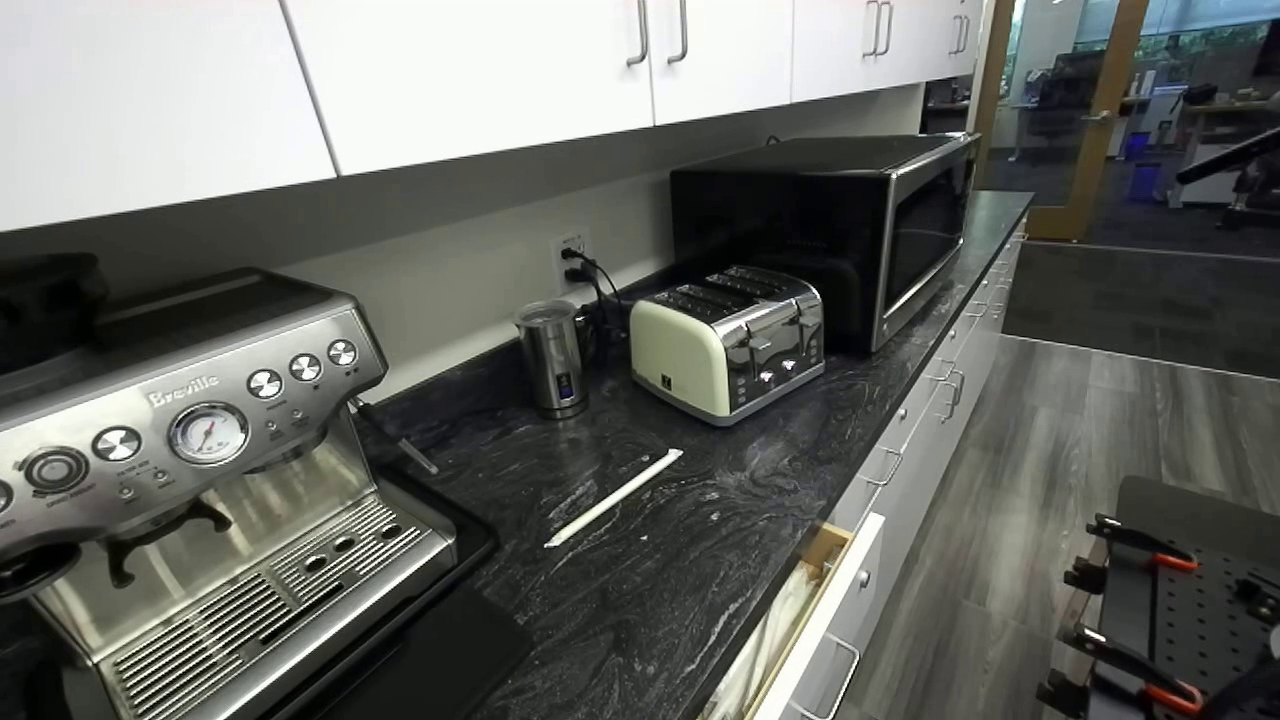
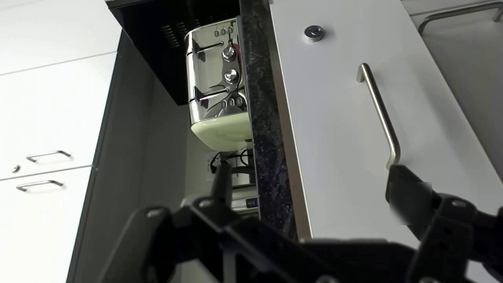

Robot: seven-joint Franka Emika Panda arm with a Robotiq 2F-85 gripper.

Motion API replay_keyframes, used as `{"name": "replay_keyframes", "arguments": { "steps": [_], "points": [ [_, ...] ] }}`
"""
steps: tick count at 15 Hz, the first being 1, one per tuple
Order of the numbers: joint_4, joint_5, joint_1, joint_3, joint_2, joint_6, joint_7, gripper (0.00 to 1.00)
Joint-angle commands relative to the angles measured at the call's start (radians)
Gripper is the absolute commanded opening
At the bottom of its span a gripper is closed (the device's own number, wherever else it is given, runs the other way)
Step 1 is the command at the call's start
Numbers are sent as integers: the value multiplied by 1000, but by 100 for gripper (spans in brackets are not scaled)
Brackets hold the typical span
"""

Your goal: Open the drawer

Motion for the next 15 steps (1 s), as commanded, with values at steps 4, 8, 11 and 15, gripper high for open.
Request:
{"name": "replay_keyframes", "arguments": {
  "steps": [4,8,11,15],
  "points": [
    [32,-19,-45,31,34,-27,-5,100],
    [29,-59,-83,25,60,-4,-17,100],
    [59,-111,-123,25,103,-8,-55,100],
    [113,-170,-165,37,155,-15,-141,100]
  ]
}}
